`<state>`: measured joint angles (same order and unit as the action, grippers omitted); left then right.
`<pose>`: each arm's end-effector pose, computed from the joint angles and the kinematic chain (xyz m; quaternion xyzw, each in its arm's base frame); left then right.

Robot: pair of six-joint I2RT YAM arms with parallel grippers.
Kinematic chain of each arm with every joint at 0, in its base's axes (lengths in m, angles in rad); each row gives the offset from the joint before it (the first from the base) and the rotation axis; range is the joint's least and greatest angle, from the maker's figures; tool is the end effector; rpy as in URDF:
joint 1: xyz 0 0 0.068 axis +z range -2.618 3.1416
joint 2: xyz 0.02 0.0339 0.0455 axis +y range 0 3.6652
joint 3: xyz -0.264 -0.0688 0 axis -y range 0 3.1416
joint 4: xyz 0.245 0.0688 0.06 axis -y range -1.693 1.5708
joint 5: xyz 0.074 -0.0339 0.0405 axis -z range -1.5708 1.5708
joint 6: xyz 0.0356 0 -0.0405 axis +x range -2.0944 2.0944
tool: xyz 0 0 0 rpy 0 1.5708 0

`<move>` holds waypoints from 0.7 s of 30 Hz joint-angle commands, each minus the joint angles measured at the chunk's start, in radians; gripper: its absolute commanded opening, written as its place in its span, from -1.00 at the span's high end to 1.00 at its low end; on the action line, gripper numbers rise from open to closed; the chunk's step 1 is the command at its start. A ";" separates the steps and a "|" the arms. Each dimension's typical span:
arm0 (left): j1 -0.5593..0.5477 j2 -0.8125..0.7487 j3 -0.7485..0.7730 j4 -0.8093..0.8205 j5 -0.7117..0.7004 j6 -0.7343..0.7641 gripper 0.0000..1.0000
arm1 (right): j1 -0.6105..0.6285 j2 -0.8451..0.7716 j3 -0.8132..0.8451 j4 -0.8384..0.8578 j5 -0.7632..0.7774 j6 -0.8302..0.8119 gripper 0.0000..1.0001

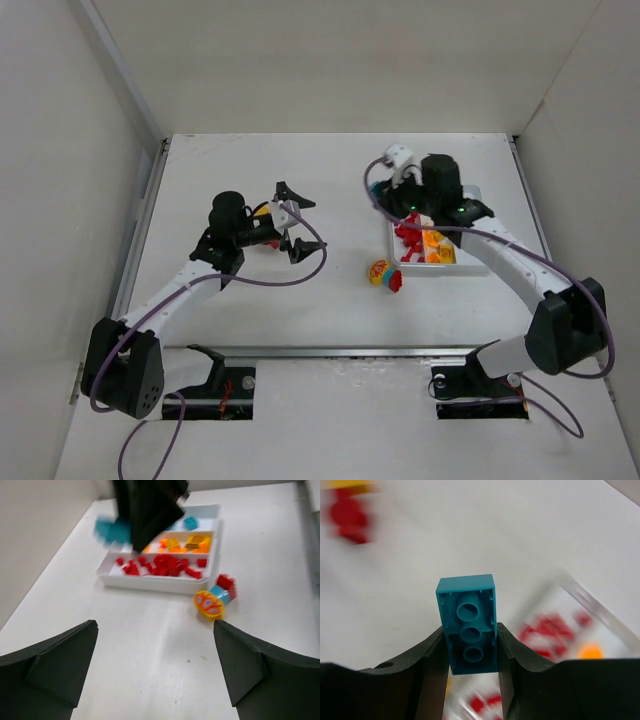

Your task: Sort the legos into containers by color

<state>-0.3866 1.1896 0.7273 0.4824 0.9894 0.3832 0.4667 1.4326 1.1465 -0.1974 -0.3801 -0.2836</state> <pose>0.2309 -0.1261 0.3049 0.5456 0.4437 -0.3334 0.6280 0.2891 0.1605 0.3136 -0.3989 0.7462 0.2074 0.4910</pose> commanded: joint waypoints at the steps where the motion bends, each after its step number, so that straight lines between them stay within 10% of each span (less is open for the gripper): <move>1: -0.003 -0.039 -0.043 0.033 -0.258 0.046 -1.00 | -0.173 -0.107 -0.074 0.035 0.444 0.298 1.00; 5: -0.003 -0.048 -0.078 0.006 -0.412 0.139 -1.00 | -0.339 -0.123 -0.132 -0.040 0.716 0.368 0.68; 11: -0.003 -0.058 -0.088 -0.027 -0.382 0.194 -1.00 | -0.467 -0.035 -0.123 -0.091 0.716 0.406 0.61; 21: -0.003 -0.077 -0.117 -0.027 -0.359 0.203 -1.00 | -0.477 0.055 -0.102 -0.132 0.705 0.437 -0.31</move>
<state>-0.3862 1.1511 0.6266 0.4355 0.6189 0.5705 -0.0120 1.4872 1.0168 -0.3214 0.3027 0.1307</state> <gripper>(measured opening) 0.997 0.650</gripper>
